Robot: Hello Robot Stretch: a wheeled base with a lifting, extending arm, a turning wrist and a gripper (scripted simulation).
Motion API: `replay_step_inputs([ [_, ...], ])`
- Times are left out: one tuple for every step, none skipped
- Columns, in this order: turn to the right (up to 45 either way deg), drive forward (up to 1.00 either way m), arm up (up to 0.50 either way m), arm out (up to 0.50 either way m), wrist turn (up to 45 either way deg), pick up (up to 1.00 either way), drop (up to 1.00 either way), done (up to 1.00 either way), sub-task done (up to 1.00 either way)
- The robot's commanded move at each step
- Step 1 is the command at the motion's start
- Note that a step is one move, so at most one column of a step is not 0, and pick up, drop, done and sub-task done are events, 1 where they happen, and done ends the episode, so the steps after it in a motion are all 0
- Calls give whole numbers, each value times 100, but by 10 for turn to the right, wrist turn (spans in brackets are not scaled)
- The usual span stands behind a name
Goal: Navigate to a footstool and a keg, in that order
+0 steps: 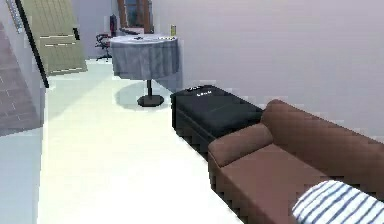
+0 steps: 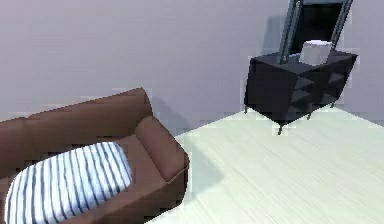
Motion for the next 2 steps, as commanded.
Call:
replay_step_inputs([
  [0,60,0,0,0,0,0,0,0],
  [0,0,0,0,0,0,0,0,100],
])
